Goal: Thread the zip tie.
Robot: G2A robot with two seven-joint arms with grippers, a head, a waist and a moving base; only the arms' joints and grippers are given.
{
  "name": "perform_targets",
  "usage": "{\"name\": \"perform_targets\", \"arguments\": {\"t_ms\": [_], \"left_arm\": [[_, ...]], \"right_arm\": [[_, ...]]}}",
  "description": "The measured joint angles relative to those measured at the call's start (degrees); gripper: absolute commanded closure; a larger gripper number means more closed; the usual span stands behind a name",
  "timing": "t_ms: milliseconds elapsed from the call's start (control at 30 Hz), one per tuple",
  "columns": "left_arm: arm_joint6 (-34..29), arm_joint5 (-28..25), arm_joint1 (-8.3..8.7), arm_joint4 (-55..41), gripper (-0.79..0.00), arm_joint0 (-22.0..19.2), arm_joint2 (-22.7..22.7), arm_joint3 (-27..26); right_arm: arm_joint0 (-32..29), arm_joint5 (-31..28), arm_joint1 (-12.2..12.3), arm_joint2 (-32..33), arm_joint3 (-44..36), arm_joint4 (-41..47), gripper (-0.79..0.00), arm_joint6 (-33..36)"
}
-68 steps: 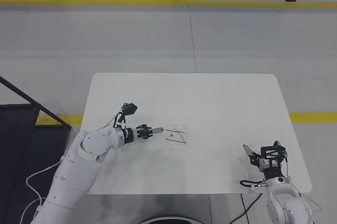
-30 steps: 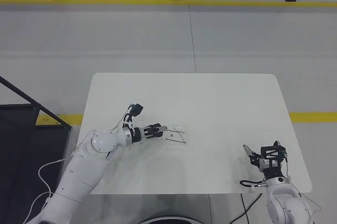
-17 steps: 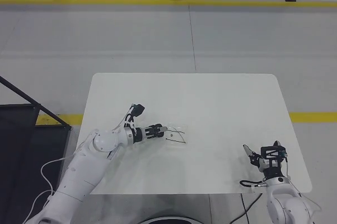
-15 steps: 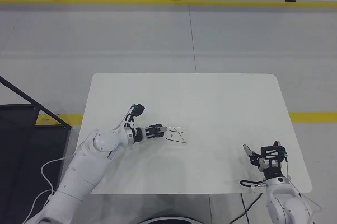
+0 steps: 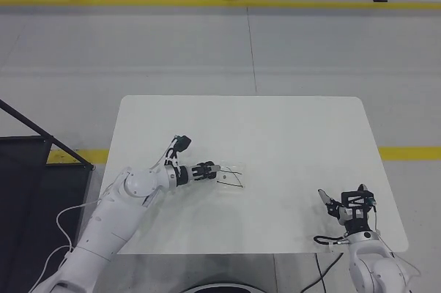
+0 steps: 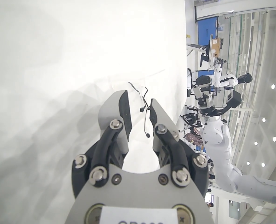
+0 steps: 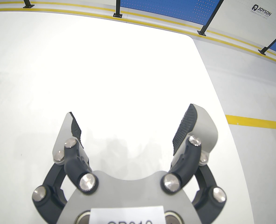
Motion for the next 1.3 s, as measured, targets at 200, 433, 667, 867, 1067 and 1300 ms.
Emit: {"name": "perform_targets", "arguments": {"t_ms": [200, 433, 667, 867, 1067, 1300], "left_arm": [[0.0, 0.0, -0.11, -0.1, -0.191, -0.4, 0.4, 0.4], [0.0, -0.2, -0.15, -0.5, -0.065, -0.6, 0.6, 0.8], [-0.3, -0.4, -0.08, -1.1, 0.0, -0.6, 0.3, 0.9], [-0.3, -0.8, 0.25, -1.3, 0.0, 0.2, -0.7, -0.6], [-0.4, -1.6, 1.0, -1.5, 0.0, 2.0, -3.2, -3.3], [-3.8, -5.6, 2.64, -3.7, 0.0, 5.5, -9.0, -8.3]], "right_arm": [[0.0, 0.0, 0.0, 0.0, 0.0, 0.0, -0.785, 0.0], [0.0, 0.0, 0.0, 0.0, 0.0, 0.0, -0.785, 0.0], [0.0, 0.0, 0.0, 0.0, 0.0, 0.0, -0.785, 0.0], [0.0, 0.0, 0.0, 0.0, 0.0, 0.0, -0.785, 0.0], [0.0, 0.0, 0.0, 0.0, 0.0, 0.0, -0.785, 0.0], [0.0, -0.1, 0.0, 0.0, 0.0, 0.1, -0.785, 0.0]]}}
